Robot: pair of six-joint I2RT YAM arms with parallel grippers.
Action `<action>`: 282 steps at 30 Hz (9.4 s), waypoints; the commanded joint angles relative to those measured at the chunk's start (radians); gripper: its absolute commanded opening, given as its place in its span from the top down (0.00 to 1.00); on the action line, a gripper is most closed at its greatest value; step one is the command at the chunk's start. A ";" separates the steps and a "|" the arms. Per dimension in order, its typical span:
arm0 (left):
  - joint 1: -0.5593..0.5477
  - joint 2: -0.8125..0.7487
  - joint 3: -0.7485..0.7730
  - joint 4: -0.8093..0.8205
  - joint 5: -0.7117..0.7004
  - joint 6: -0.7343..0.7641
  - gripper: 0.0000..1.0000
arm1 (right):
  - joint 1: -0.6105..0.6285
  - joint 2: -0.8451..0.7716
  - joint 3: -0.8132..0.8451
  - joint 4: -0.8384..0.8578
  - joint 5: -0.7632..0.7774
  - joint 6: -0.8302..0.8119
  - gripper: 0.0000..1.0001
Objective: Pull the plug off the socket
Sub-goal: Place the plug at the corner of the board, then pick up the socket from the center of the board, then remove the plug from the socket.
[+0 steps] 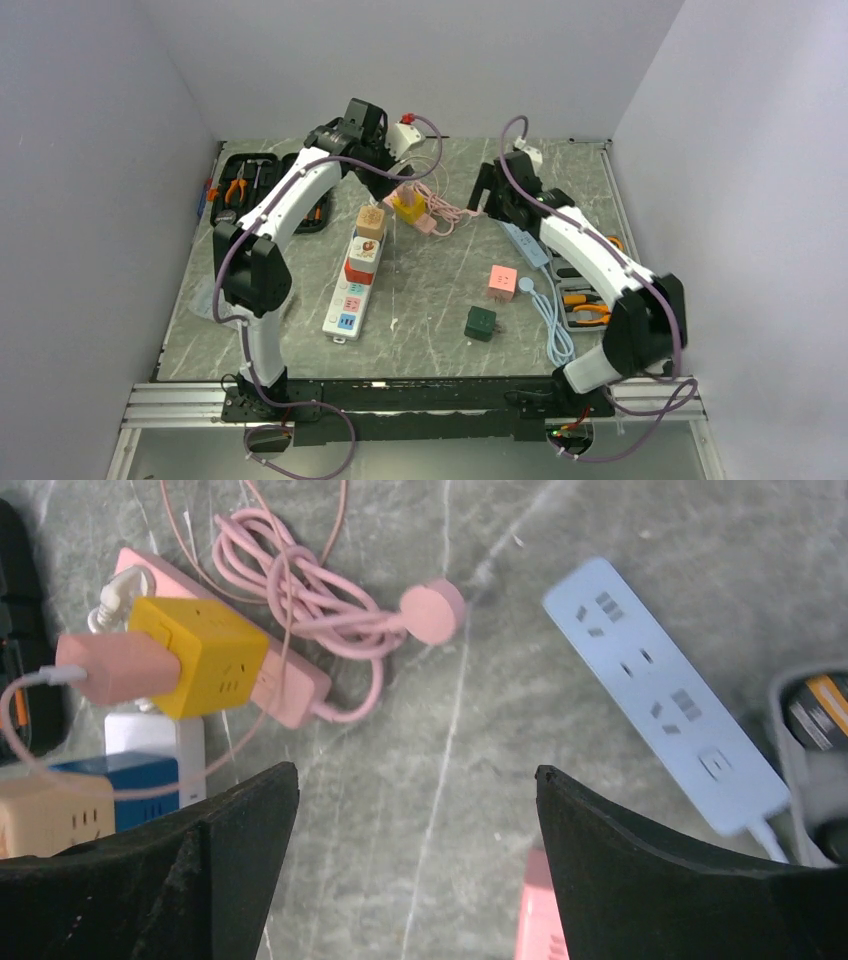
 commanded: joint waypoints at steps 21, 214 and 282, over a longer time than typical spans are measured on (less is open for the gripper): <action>0.098 -0.028 -0.261 0.068 0.019 0.052 0.17 | 0.012 0.611 0.334 0.138 -0.101 -0.052 0.39; 0.090 -0.162 -0.103 -0.296 0.990 0.404 0.43 | 0.053 0.134 -0.263 1.180 -1.034 -0.090 1.00; 0.084 0.008 0.035 -0.544 1.153 0.541 0.60 | 0.117 0.101 -0.148 0.920 -1.118 -0.268 1.00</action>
